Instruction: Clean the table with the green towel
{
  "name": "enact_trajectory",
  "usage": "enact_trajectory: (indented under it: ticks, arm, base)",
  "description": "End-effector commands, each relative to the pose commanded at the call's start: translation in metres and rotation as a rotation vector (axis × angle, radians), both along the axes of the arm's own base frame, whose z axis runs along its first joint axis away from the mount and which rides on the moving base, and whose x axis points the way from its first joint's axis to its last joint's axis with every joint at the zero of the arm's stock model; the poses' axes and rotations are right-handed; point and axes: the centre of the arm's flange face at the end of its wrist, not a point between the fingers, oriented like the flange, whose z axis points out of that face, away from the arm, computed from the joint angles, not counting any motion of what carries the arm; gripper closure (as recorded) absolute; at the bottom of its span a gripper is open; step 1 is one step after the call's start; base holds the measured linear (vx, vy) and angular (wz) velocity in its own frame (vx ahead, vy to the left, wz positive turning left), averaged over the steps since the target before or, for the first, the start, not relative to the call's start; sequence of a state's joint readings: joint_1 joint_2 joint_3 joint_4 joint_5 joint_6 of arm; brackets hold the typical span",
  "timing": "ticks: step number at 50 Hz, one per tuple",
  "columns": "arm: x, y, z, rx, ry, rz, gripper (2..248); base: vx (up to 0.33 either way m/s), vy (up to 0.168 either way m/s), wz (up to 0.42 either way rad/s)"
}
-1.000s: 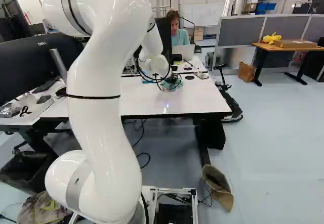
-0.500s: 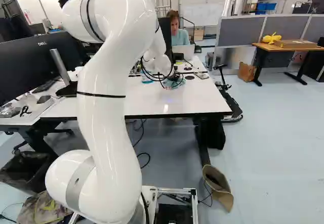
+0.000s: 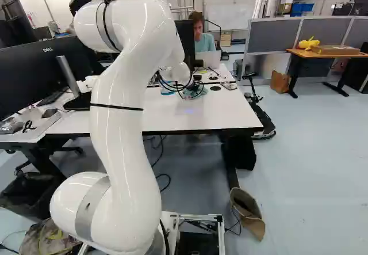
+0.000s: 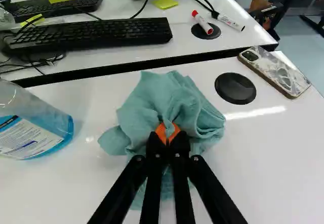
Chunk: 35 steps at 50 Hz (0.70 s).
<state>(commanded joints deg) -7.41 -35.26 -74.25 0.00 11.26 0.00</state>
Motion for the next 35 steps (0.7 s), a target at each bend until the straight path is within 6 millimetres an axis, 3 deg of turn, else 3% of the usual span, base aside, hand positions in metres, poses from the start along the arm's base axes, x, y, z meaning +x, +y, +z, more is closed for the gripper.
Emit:
enact_trajectory:
  ticks: [14,35]
  arm:
    - [-0.011,0.021,0.002,0.001,0.01,0.03,224]
    - [-0.015,0.022,0.026,-0.003,-0.022,0.03,224]
  base:
    - [0.0,0.0,0.0]
    - [0.0,0.0,0.0]
